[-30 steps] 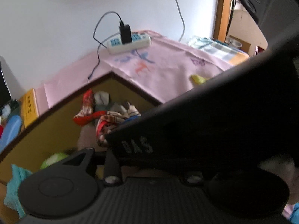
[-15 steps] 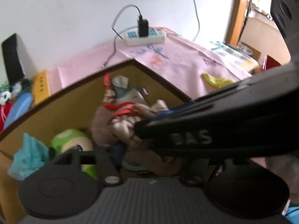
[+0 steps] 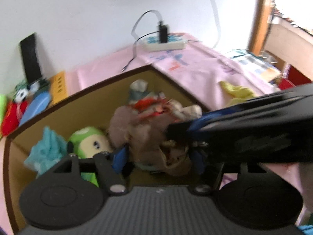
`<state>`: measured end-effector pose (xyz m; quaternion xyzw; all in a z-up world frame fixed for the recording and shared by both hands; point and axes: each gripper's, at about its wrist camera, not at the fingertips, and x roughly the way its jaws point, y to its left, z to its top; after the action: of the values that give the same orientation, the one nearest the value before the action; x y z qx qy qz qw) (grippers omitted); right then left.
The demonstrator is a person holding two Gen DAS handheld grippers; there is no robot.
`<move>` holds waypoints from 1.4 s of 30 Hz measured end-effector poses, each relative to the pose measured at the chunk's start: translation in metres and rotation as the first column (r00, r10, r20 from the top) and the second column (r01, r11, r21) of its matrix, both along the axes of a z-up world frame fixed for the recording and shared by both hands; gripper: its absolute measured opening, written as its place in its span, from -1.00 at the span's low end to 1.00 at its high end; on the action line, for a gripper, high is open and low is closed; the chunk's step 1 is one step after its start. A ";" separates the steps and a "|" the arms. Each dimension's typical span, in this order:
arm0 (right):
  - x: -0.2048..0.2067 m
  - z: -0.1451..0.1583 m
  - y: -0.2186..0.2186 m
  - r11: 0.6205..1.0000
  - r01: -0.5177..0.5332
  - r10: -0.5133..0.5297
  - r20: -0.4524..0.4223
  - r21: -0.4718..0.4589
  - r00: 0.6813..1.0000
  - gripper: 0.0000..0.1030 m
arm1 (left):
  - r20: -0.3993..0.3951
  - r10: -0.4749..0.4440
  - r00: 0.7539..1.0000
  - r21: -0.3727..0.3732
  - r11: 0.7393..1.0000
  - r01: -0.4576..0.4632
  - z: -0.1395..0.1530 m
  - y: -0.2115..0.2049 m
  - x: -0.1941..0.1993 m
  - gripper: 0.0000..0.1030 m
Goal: Organize soft objects
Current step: 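Withdraw the right gripper from the box toward the toy heap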
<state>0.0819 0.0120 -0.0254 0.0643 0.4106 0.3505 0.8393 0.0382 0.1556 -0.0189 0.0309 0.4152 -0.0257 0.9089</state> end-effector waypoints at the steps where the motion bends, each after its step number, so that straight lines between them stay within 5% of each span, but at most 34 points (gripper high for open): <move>1: 0.000 0.001 -0.003 1.000 0.012 -0.012 0.001 0.014 1.000 -0.70 | -0.009 0.018 1.000 -0.001 1.000 -0.018 -0.001 0.003 0.000 0.32; 10: -0.019 0.007 -0.021 0.999 0.034 -0.036 0.064 0.032 0.997 -0.70 | 0.086 0.023 0.996 -0.015 1.000 -0.021 0.019 -0.001 -0.031 0.36; 19: -0.042 -0.001 -0.053 0.989 0.122 -0.136 0.177 0.084 0.975 -0.70 | 0.089 0.079 0.993 -0.007 0.997 -0.079 0.024 -0.012 -0.052 0.36; 26: -0.051 -0.006 -0.074 0.993 0.113 -0.117 0.209 0.034 0.971 -0.70 | 0.087 0.073 0.994 0.009 0.997 -0.074 0.028 -0.042 -0.065 0.36; 42: -0.059 -0.012 -0.146 0.983 0.179 -0.182 0.140 0.030 0.973 -0.71 | 0.038 0.038 0.999 0.066 0.997 -0.041 0.030 -0.125 -0.059 0.36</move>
<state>0.0226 -0.1339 -0.0371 0.0834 0.3390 0.2802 0.8942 -0.0206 0.0307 0.0106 0.0535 0.3996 0.0069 0.9151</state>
